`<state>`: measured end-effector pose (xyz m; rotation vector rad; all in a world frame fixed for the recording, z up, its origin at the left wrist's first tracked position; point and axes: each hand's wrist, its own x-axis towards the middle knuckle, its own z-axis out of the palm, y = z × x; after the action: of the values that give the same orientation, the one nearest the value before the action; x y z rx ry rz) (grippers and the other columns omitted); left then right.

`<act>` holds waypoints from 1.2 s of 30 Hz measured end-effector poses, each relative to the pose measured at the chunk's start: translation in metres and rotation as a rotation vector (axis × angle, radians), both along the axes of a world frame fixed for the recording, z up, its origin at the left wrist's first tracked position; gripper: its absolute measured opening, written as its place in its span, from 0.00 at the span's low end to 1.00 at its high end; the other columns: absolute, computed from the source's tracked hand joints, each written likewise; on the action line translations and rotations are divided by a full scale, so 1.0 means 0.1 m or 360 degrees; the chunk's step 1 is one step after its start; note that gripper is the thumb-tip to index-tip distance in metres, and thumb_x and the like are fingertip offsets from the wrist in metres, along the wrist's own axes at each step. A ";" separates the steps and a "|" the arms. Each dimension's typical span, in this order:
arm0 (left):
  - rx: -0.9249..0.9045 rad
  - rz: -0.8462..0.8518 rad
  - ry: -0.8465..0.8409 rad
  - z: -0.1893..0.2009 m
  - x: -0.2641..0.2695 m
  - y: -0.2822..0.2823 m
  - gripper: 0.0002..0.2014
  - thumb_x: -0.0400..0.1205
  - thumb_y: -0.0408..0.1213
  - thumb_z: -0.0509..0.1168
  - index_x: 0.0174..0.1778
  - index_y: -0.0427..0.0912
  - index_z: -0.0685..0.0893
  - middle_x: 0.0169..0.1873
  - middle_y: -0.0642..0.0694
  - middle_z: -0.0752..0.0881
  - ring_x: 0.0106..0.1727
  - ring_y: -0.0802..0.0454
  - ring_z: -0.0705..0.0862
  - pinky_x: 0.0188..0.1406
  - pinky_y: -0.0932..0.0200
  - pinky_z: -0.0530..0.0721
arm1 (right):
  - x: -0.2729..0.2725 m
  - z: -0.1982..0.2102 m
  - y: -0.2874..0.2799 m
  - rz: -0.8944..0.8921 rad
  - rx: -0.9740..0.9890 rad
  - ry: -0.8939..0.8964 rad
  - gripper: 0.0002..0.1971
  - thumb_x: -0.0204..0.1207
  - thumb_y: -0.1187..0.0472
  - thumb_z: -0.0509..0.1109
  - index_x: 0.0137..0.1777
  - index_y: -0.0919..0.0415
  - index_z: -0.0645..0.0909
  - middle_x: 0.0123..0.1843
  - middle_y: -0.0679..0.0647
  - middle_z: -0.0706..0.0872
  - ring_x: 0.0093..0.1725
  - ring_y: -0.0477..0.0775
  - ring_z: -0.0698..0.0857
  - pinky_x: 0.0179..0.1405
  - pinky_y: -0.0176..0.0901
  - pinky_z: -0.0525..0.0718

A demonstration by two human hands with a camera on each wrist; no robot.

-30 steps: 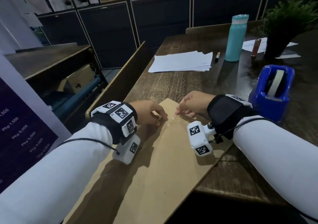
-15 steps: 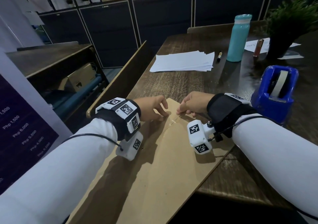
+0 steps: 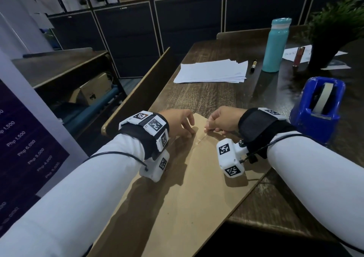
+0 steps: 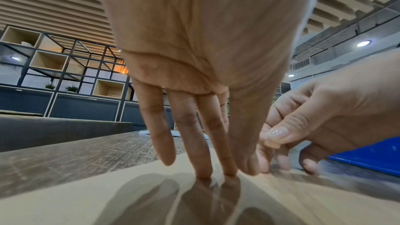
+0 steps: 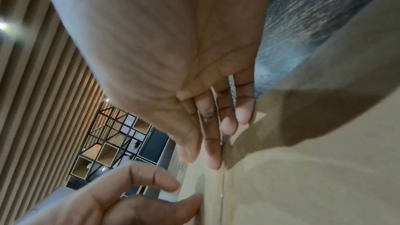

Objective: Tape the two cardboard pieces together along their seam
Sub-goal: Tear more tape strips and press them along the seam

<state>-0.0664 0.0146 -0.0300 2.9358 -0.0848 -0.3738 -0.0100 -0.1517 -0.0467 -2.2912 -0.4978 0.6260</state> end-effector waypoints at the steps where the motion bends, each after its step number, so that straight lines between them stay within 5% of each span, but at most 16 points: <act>1: 0.0003 0.0002 0.0004 0.00 0.00 0.00 0.16 0.79 0.41 0.71 0.60 0.49 0.76 0.54 0.60 0.89 0.55 0.57 0.82 0.56 0.59 0.76 | 0.00 0.01 -0.01 0.0026 0.0017 0.0024 0.11 0.81 0.63 0.66 0.37 0.58 0.84 0.37 0.49 0.83 0.32 0.45 0.74 0.30 0.35 0.75; 7: -0.0021 0.0005 0.0025 -0.01 -0.02 0.01 0.16 0.78 0.40 0.72 0.58 0.49 0.76 0.55 0.59 0.89 0.52 0.58 0.82 0.59 0.57 0.77 | -0.02 0.03 -0.04 0.0046 0.0160 0.0180 0.10 0.82 0.66 0.64 0.39 0.61 0.82 0.40 0.49 0.87 0.27 0.42 0.70 0.21 0.28 0.73; 11: -0.0018 -0.0006 0.0014 -0.01 -0.02 0.01 0.14 0.78 0.37 0.71 0.56 0.50 0.76 0.55 0.59 0.89 0.56 0.56 0.83 0.62 0.53 0.79 | -0.04 0.04 -0.03 0.0007 0.0178 0.0201 0.10 0.82 0.66 0.65 0.39 0.62 0.81 0.22 0.43 0.84 0.14 0.38 0.70 0.17 0.28 0.70; 13: -0.0012 -0.0005 0.0007 -0.02 -0.02 0.01 0.13 0.78 0.37 0.70 0.56 0.49 0.77 0.55 0.59 0.89 0.57 0.56 0.83 0.62 0.53 0.79 | -0.06 0.04 -0.02 -0.0005 0.0138 0.0157 0.09 0.82 0.65 0.66 0.39 0.61 0.82 0.16 0.41 0.80 0.16 0.39 0.71 0.19 0.29 0.70; 20: -0.0029 -0.0008 0.0018 -0.02 -0.01 0.02 0.13 0.78 0.37 0.71 0.56 0.48 0.78 0.55 0.59 0.89 0.57 0.56 0.84 0.61 0.55 0.79 | -0.09 0.04 0.01 -0.0044 -0.0007 -0.0011 0.06 0.79 0.60 0.70 0.41 0.59 0.86 0.32 0.48 0.77 0.30 0.45 0.72 0.28 0.36 0.72; 25: -0.0016 -0.0016 -0.0005 -0.03 0.02 0.01 0.13 0.77 0.40 0.72 0.56 0.47 0.80 0.54 0.57 0.90 0.56 0.56 0.84 0.59 0.57 0.78 | -0.08 0.00 0.02 -0.0087 -0.0049 -0.0026 0.10 0.76 0.59 0.72 0.52 0.65 0.87 0.34 0.50 0.78 0.31 0.47 0.73 0.26 0.38 0.73; 36: -0.0005 0.0088 -0.0032 -0.01 0.14 -0.07 0.24 0.66 0.52 0.80 0.53 0.50 0.79 0.48 0.57 0.90 0.51 0.54 0.85 0.54 0.55 0.81 | -0.06 0.01 0.03 -0.0076 -0.0099 -0.0029 0.10 0.76 0.58 0.72 0.49 0.65 0.88 0.32 0.50 0.77 0.28 0.48 0.73 0.25 0.38 0.72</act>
<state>-0.0522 0.0080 -0.0314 2.9324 -0.0072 -0.3357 -0.0159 -0.1488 -0.0455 -2.3622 -0.4370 0.6053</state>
